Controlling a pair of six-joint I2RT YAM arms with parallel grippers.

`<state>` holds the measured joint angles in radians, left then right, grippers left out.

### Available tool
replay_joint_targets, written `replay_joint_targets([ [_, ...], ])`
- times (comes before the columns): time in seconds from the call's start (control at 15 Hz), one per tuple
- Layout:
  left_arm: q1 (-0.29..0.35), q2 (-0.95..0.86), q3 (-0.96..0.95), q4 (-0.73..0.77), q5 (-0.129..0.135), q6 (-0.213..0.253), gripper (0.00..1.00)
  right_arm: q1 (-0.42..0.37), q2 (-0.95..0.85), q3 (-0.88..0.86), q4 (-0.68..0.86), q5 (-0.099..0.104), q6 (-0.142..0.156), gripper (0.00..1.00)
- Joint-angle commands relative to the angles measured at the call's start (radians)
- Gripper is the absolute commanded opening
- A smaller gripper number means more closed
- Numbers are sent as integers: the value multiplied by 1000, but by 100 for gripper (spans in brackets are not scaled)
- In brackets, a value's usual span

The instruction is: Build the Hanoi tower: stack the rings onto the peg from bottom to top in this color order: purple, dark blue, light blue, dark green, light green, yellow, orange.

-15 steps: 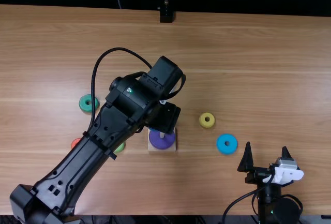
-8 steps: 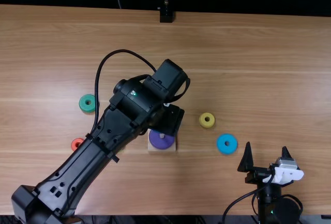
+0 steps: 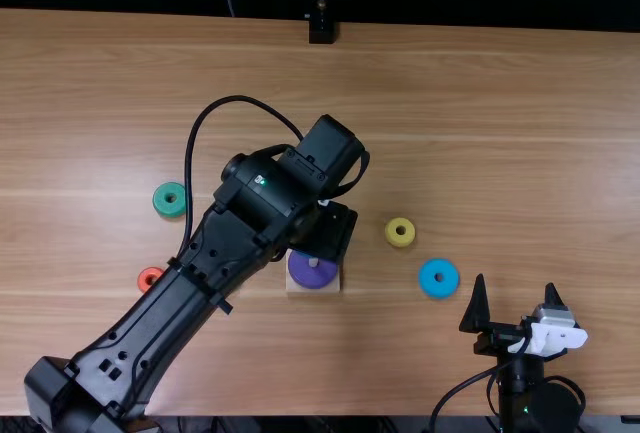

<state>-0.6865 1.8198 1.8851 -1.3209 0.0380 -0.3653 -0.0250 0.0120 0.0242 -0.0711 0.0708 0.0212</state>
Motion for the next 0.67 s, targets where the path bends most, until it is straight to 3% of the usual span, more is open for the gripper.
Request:
replay_joint_targets([
  [0.0, -13, 27, 31, 5, 8, -12, 0, -10, -12, -10, -15, -6, -1, 100],
  [0.27, -13, 41, 29, 7, 8, -23, 0, -9, -12, -10, -15, -6, -1, 100],
  [0.4, -11, 42, 25, 12, 25, -23, 1, -10, -12, -10, -15, -4, -1, 100],
  [0.47, -8, 42, 22, 12, 26, -23, 42, -10, -12, -10, -15, -6, -1, 100],
  [0.53, -4, 41, 17, 12, 28, -23, 95, -10, -12, -10, -15, -6, -1, 100],
  [0.6, -2, 39, 5, 12, 41, -23, 100, -10, -12, -10, -15, -6, -1, 100],
])
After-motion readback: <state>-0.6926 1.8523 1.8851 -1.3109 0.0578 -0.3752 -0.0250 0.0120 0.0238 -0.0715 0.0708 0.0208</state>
